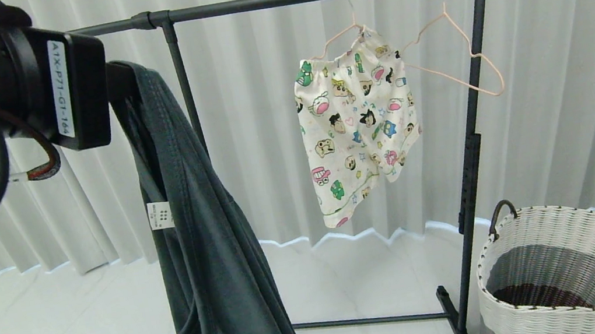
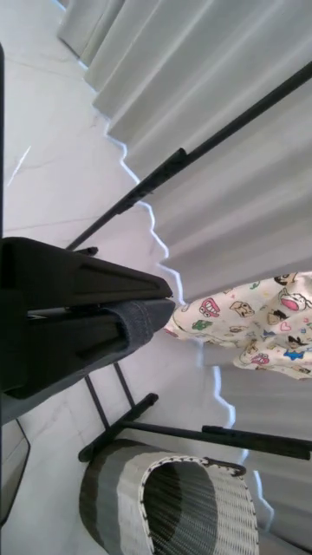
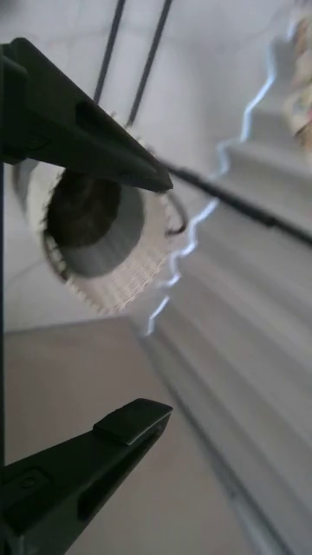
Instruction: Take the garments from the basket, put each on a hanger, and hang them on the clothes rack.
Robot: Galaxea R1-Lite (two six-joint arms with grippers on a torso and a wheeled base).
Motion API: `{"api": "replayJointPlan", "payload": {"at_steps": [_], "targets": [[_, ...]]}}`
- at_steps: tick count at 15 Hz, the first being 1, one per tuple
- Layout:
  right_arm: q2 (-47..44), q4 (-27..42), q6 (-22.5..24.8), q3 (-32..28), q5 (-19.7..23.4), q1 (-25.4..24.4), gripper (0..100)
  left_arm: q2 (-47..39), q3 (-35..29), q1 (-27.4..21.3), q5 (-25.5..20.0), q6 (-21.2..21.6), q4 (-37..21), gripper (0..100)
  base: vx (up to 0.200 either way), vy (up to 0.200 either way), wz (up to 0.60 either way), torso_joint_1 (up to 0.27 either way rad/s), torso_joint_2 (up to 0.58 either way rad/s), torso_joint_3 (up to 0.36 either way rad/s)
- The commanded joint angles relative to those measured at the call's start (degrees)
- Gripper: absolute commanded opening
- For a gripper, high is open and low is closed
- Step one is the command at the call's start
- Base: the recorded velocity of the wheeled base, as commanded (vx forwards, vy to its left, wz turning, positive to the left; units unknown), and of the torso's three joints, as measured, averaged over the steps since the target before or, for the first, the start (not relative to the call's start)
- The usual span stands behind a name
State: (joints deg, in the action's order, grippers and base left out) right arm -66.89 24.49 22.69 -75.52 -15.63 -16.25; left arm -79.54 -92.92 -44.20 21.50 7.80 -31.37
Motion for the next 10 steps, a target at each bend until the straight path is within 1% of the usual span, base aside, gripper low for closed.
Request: {"api": "replayJointPlan", "payload": {"at_steps": [1, 2, 4, 5, 6, 7, 8, 10], "targets": [[1.1, -0.4, -2.6, 2.1, 4.0, 0.2, 100, 0.4, 0.4, 0.0, 0.0, 0.0, 0.0, 0, 0.0, 0.0, 0.0, 0.0, 0.0, 0.0], [1.4, -0.5, -3.4, 2.9, 5.2, 0.1, 100, 0.7, 1.0, 0.1, 0.0, 0.0, 0.0, 0, 0.0, 0.0, 0.0, 0.051, -0.11, -0.027], [1.4, -0.5, -4.5, 3.5, 5.3, 0.2, 100, 0.8, 1.9, 0.0, 0.1, 0.0, 0.0, 0, 0.0, 0.0, 0.0, 0.144, -0.2, -0.105], [1.4, -0.5, -5.7, 3.5, 5.4, 0.2, 100, 0.8, 2.1, 0.0, 1.1, 0.5, 0.0, 0, 0.0, 0.0, 0.0, 0.173, -0.06, -0.193], [1.4, -0.5, -5.9, 3.5, 5.4, 0.2, 100, 0.9, 2.1, 0.0, 1.6, 0.5, 0.0, 0, 0.0, 0.0, 0.0, 0.212, -0.13, -0.281], [1.4, -0.5, -6.0, 3.5, 5.5, 0.2, 100, 0.9, 2.0, 0.0, 2.5, 0.5, 0.0, 0, 0.0, 0.0, 0.0, 0.246, -0.36, -0.271], [1.3, -0.5, -6.0, 3.5, 5.6, 0.2, 100, 1.0, 2.0, 0.0, 3.4, 0.5, 0.0, 0, 0.0, 0.0, 0.0, 0.246, -0.61, -0.261], [1.1, -0.5, -6.0, 3.6, 7.1, 0.2, 100, 1.0, 2.1, 0.0, 5.7, 0.5, 0.0, 0, 0.0, 0.0, 0.0, 0.185, -0.69, -0.185]]}}
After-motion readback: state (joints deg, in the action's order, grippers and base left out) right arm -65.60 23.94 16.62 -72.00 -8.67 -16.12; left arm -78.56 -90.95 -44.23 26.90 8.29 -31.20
